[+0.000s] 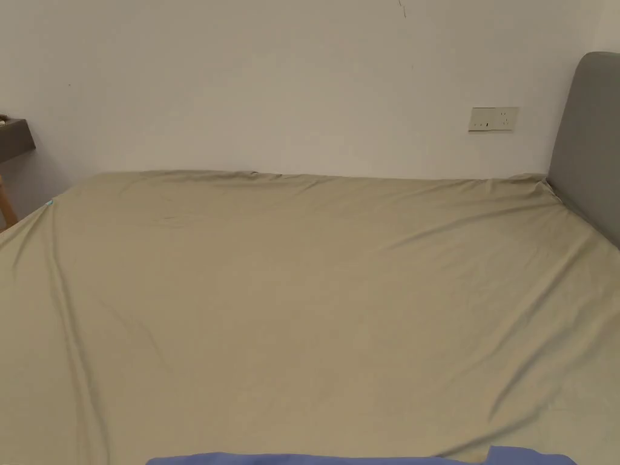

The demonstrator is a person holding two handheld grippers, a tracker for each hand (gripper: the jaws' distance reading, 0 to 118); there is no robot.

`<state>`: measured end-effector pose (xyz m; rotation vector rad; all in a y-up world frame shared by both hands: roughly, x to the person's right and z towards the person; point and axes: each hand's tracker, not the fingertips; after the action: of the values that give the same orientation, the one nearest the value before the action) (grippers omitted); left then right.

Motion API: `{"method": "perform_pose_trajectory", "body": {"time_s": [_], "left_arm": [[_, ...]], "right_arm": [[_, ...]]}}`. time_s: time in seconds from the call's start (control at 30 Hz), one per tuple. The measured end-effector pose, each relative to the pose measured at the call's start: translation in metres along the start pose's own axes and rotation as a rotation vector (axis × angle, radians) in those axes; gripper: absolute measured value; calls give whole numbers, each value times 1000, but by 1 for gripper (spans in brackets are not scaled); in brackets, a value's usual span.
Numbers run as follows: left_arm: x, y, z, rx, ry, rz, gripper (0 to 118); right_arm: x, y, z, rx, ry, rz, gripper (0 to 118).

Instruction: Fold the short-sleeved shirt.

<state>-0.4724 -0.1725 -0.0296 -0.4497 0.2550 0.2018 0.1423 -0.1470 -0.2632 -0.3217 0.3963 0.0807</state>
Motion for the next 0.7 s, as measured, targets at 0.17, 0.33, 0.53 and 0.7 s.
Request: {"method": "perform_pose_trajectory", "body": {"time_s": [0.17, 0.33, 0.53, 0.7], "left_arm": [[9, -3, 21, -1, -105, 6, 0], [11, -10, 12, -70, -45, -32, 0], [-19, -15, -39, -224, -145, 123, 4], [-66, -19, -85, -362, -309, 321, 112]], "right_arm": [[-56, 36, 49, 158, 31, 37, 1], [-49, 16, 38, 183, 91, 31, 1], [-65, 28, 36, 141, 153, 35, 1], [-75, 35, 40, 114, 136, 54, 1]]}}
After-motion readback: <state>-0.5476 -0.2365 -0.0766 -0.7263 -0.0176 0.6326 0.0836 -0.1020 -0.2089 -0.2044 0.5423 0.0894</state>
